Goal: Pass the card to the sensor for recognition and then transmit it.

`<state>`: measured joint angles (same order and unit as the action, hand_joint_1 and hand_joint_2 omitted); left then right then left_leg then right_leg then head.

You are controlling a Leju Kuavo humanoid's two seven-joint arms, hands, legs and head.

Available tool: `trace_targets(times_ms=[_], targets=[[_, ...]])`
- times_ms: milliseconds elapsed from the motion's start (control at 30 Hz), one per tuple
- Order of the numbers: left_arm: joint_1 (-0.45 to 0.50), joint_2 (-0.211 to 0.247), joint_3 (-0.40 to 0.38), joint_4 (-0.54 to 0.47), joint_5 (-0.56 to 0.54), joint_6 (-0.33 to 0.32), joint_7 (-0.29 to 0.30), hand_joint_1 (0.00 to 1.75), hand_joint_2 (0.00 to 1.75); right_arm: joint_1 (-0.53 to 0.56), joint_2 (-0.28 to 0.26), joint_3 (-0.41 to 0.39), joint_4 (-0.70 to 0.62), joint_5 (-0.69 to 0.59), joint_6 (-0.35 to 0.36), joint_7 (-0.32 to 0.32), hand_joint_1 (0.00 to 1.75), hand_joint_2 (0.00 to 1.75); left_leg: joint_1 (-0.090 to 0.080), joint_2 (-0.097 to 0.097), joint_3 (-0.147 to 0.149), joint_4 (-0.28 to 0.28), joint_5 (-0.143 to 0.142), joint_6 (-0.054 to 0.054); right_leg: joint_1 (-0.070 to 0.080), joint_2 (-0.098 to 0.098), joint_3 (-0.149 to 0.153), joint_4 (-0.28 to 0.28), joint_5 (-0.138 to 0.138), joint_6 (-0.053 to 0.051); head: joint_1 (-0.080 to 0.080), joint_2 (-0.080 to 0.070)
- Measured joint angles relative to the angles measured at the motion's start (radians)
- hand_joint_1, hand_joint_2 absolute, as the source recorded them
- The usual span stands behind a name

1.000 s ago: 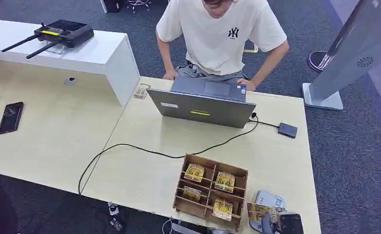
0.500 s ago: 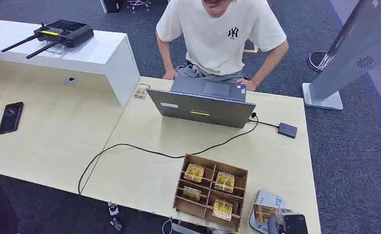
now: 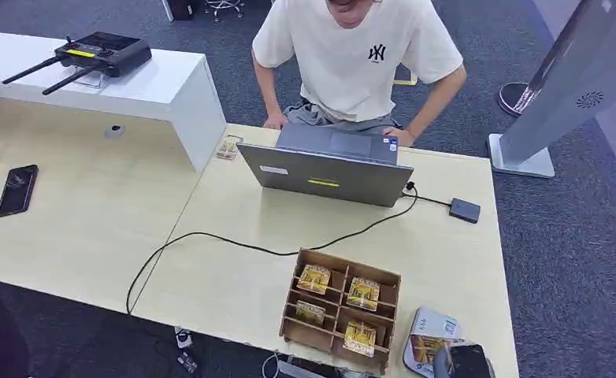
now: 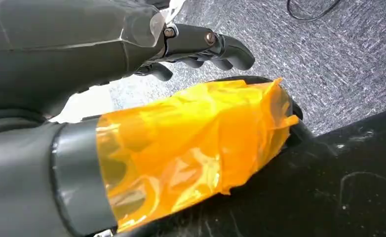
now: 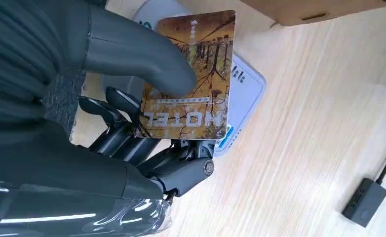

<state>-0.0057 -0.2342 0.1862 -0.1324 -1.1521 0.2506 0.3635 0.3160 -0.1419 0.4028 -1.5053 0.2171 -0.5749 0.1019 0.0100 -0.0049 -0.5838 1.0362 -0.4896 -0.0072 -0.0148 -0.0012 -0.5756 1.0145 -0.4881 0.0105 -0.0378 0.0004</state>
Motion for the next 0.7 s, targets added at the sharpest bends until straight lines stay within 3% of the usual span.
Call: trace_targets(times_ms=[700], targets=[[-0.004,0.000,0.003,0.008,-0.007,0.001,0.000,0.00,0.00,-0.015,0.014,-0.020,0.047,0.030,0.012,0.015,1.75,1.75,0.000,0.000,0.000,0.000,0.000,0.000,0.000,0.000,0.000,0.000,0.000,0.000,0.000,0.000]])
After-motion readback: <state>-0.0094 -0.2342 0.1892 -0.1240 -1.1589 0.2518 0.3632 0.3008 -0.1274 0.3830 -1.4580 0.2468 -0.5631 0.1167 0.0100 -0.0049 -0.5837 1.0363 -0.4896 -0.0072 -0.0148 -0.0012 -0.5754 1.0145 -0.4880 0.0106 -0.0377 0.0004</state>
